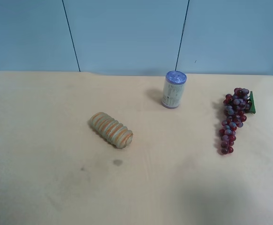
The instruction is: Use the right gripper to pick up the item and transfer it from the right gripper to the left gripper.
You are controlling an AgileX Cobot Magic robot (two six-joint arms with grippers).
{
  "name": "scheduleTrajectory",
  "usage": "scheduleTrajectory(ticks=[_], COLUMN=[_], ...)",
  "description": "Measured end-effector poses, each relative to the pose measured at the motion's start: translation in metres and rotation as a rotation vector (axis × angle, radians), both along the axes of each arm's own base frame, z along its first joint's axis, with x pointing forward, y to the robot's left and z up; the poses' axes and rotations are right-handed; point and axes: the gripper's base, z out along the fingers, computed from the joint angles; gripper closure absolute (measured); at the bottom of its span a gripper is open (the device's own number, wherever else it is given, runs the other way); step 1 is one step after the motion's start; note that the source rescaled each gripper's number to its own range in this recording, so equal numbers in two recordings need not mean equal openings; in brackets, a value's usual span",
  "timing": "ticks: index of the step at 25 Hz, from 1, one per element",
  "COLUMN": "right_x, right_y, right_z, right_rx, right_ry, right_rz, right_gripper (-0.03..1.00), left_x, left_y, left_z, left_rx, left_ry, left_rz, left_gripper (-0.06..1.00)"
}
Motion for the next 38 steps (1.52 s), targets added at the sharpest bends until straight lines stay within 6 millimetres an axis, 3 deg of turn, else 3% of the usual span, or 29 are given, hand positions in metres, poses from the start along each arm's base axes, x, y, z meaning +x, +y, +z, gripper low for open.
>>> scheduleTrajectory(ticks=[38], right_x=[0.0000], right_y=[0.0000], right_z=[0.0000], right_rx=[0.000], right_ry=[0.000], right_rz=[0.000], right_gripper=[0.04], left_x=[0.0000], left_y=[0.0000], left_z=[0.0000], left_rx=[0.000], left_ry=[0.000], left_rz=[0.000], left_gripper=[-0.06])
